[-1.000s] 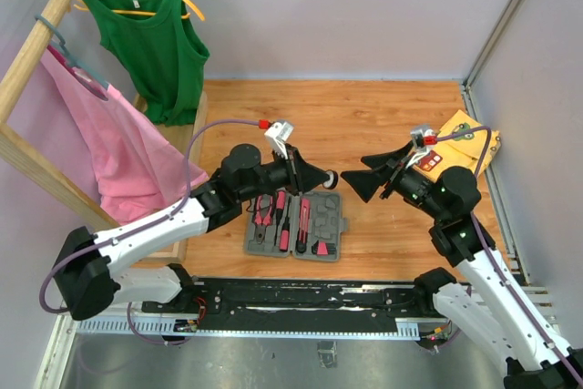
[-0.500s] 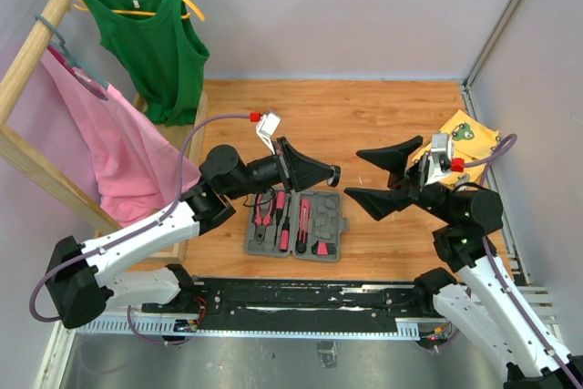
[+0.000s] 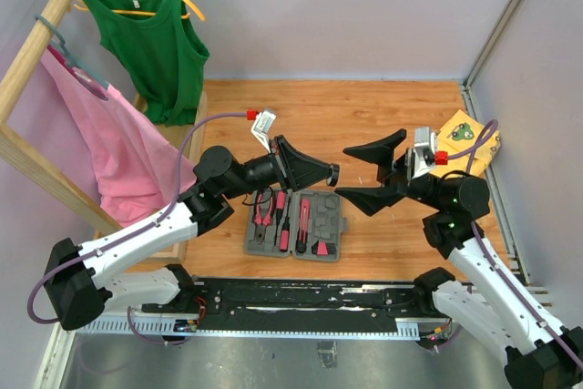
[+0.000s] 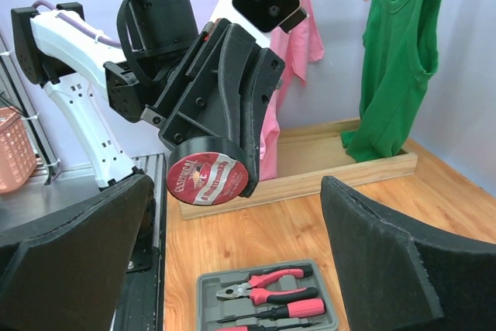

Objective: Sort the tools into containers
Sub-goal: Pick up the engineering item from the storage box, then place the engineering item in the storage box, then adjust the engineering item in the storage box.

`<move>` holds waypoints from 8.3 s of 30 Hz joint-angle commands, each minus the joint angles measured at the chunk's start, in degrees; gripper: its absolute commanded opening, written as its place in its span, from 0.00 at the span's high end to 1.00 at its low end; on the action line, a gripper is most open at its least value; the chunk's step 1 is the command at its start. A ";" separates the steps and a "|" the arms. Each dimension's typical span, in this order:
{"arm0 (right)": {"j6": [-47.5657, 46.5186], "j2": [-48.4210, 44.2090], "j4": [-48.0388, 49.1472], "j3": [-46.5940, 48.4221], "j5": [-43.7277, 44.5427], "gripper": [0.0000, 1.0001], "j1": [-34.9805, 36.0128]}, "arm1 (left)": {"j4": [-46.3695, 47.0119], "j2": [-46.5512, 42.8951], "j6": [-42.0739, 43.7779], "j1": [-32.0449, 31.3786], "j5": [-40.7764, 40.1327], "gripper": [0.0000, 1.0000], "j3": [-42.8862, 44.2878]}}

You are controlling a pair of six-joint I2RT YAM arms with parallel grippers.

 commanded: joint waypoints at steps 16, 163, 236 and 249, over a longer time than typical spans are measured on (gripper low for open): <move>-1.22 4.18 3.33 4.21 -3.61 0.31 4.16 | 3.24 0.56 -0.70 0.20 1.14 0.99 1.91; -10.51 45.98 -64.14 22.21 44.31 0.86 8.27 | -29.78 26.24 12.55 -2.21 -29.74 0.67 5.06; -11.08 51.04 -65.52 22.87 44.37 0.99 7.36 | -26.23 38.07 10.61 -2.21 -27.91 0.82 10.16; -11.06 50.99 -65.51 22.84 44.11 0.99 7.41 | -25.84 41.50 10.75 -2.21 -27.54 0.87 10.32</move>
